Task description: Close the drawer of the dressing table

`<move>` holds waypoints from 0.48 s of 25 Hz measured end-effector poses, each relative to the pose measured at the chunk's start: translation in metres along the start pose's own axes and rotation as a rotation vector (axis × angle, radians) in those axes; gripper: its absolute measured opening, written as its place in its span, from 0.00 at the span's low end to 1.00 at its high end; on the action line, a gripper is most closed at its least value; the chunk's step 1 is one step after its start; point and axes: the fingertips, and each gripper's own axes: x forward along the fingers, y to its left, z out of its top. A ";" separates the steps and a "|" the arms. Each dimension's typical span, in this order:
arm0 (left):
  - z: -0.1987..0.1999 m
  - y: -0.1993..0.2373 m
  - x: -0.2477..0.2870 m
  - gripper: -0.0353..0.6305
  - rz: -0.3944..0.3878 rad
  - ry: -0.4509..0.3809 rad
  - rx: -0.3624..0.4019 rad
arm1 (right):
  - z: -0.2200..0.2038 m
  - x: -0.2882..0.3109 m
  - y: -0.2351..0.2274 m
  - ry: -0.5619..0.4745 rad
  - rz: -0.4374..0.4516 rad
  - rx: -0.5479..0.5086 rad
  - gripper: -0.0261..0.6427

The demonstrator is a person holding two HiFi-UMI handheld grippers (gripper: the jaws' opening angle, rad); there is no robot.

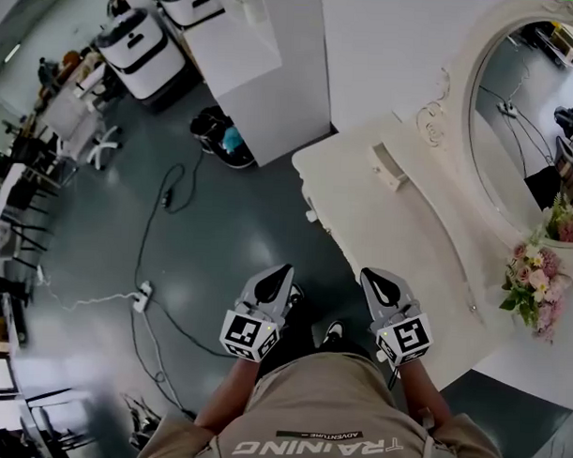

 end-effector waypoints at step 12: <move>0.035 0.068 0.054 0.08 -0.067 -0.055 0.055 | 0.040 0.063 -0.034 -0.009 -0.113 -0.061 0.04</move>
